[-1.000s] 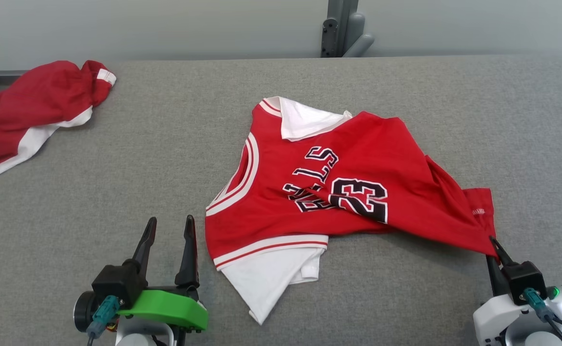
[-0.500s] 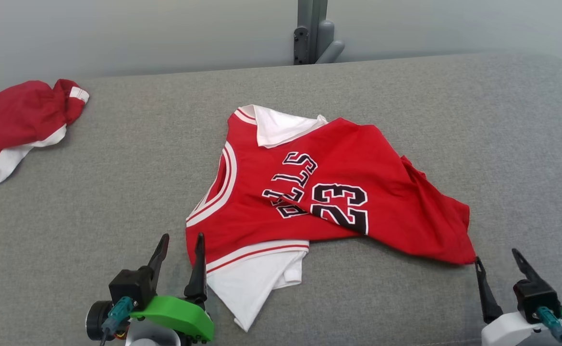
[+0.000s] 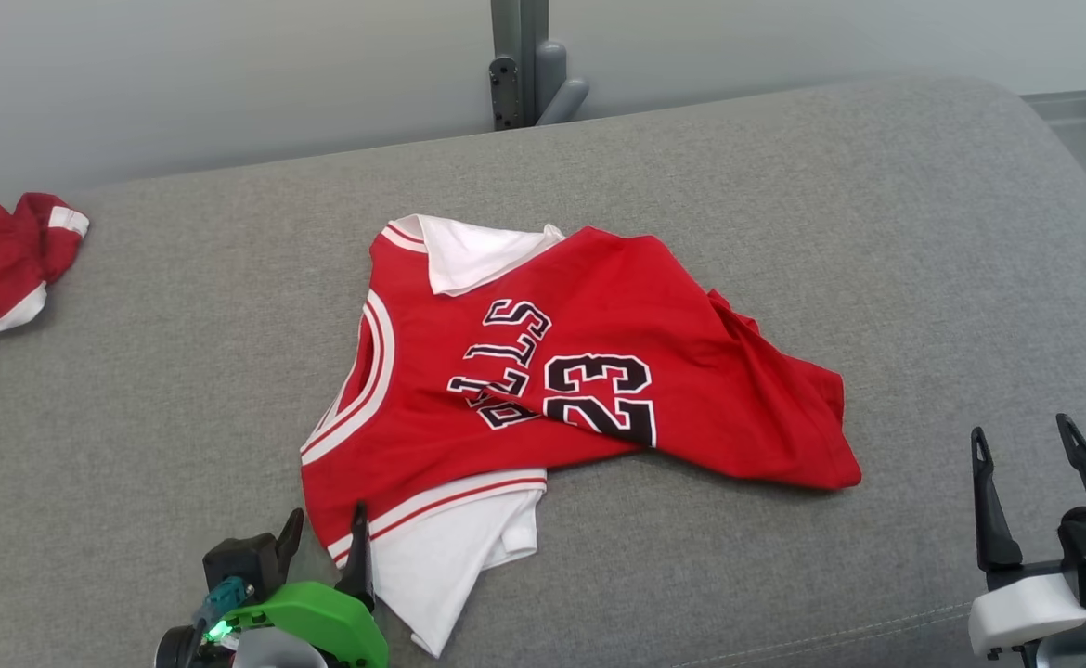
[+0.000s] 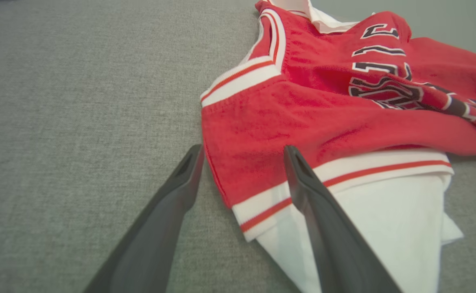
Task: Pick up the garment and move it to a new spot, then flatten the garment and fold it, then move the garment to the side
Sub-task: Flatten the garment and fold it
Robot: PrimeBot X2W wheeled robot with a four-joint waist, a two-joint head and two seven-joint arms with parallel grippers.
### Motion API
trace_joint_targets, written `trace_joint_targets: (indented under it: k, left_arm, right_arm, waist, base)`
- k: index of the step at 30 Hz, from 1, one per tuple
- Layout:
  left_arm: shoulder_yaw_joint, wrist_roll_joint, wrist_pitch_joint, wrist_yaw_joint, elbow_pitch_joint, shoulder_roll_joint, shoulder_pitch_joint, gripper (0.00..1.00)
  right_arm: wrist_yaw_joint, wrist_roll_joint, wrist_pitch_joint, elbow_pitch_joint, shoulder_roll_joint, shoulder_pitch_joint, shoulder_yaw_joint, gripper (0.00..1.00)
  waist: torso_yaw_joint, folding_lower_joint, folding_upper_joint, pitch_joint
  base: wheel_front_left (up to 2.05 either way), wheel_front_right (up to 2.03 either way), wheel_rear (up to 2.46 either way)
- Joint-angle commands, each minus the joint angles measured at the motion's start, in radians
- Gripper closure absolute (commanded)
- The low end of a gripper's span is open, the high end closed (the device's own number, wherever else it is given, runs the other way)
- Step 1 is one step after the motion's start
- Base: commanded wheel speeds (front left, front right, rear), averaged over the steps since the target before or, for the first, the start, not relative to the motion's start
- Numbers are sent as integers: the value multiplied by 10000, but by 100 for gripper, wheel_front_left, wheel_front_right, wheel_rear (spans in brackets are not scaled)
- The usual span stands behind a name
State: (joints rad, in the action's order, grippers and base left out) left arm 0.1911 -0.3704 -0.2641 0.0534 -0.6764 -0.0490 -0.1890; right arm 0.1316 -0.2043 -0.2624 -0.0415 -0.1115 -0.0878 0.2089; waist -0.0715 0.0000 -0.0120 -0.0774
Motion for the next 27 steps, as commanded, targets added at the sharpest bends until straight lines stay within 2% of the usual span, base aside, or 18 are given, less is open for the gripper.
trace_joint_targets:
  k: [1, 10, 11, 13, 14, 17, 22, 27]
  left_arm:
    - [-66, -48, -3, -86, -358, -31, -301, 0]
    - [-306, -293, 9, -199, -1739, -31, -949, 0]
    - [-248, -317, 18, -156, -1939, -31, -1021, 7]
    - [-158, -397, 18, -92, -2161, -26, -1198, 62]
    - [-95, -341, 18, -56, -2152, -23, -1292, 98]
    - [-49, -94, 5, -26, -1684, -20, -1528, 100]
    - [-191, 664, 3, -266, -75, -38, -1622, 100]
    - [-245, 1174, 3, -234, 1012, -37, -1744, 100]
  right_arm:
    - [-18, 30, -8, 55, 9, 121, -122, 0]
    - [-18, 190, -8, -19, 202, 509, -501, 0]
    - [-18, 197, -8, -25, 223, 529, -539, 0]
    - [-18, 208, -8, -14, 251, 572, -597, 0]
    - [-18, 225, -8, -4, 266, 607, -621, 0]
    - [-18, 266, -8, 32, 311, 666, -635, 0]
    - [-18, 292, -8, 22, 391, 737, -646, 0]
    - [-18, 298, -8, 11, 464, 815, -734, 0]
  waist:
    - [-163, 0, 119, -131]
    - [-326, 0, 119, -386]
    - [-330, 0, 119, -401]
    - [-334, 0, 119, -431]
    - [-334, 0, 119, -442]
    - [-293, 0, 119, -472]
    - [-144, 0, 119, -542]
    - [-106, 0, 119, -616]
  base:
    - [0, 0, 0]
    - [0, 0, 0]
    - [0, 0, 0]
    - [0, 0, 0]
    - [0, 0, 0]
    - [0, 0, 0]
    - [0, 0, 0]
    - [0, 0, 0]
